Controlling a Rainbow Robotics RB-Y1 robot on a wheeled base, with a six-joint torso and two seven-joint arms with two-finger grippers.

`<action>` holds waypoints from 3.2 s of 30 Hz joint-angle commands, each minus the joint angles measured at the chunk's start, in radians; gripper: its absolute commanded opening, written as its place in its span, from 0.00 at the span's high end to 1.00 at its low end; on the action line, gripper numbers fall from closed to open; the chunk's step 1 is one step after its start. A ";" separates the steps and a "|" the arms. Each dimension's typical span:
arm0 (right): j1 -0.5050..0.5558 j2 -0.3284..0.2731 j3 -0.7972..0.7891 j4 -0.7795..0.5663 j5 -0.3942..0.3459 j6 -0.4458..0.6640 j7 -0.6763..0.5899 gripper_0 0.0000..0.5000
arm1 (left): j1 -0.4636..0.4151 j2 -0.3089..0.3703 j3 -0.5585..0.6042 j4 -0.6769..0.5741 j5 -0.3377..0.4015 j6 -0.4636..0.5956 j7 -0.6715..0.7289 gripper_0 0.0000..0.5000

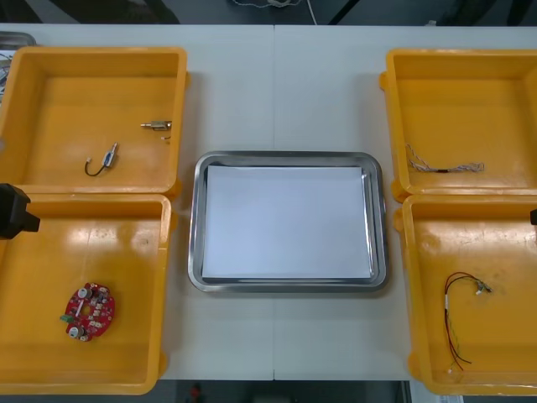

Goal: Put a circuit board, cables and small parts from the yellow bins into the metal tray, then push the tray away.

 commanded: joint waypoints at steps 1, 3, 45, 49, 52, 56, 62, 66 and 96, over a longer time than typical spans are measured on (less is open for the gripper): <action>0.014 -0.037 -0.023 -0.008 -0.008 0.003 0.029 0.00 | 0.016 0.030 0.026 -0.023 -0.009 -0.009 -0.066 0.00; 0.014 -0.037 -0.023 -0.008 -0.008 0.003 0.029 0.00 | 0.016 0.030 0.026 -0.023 -0.009 -0.009 -0.066 0.00; 0.082 0.024 -0.037 -0.160 -0.002 0.003 0.010 0.00 | 0.074 -0.016 0.000 0.018 0.017 -0.070 -0.106 0.00; 0.120 0.045 -0.032 -0.203 0.009 0.003 0.003 0.00 | 0.096 -0.017 -0.002 0.038 0.029 -0.098 -0.123 0.00; 0.151 0.076 -0.023 -0.249 0.037 0.003 -0.002 0.00 | 0.103 -0.016 -0.005 0.064 0.039 -0.110 -0.160 0.00; 0.174 0.137 0.014 -0.281 0.092 0.003 -0.006 0.00 | 0.120 -0.017 -0.008 0.113 0.062 -0.147 -0.208 0.00; 0.191 0.202 0.049 -0.284 0.147 0.003 -0.003 0.00 | 0.139 -0.017 -0.038 0.121 0.075 -0.195 -0.209 0.00; 0.221 0.229 0.078 -0.284 0.173 0.003 -0.003 0.00 | 0.154 -0.017 -0.064 0.133 0.082 -0.234 -0.209 0.00; 0.342 0.312 0.244 -0.207 0.354 -0.165 -0.013 0.00 | 0.243 -0.017 -0.249 0.176 0.051 -0.445 -0.206 0.00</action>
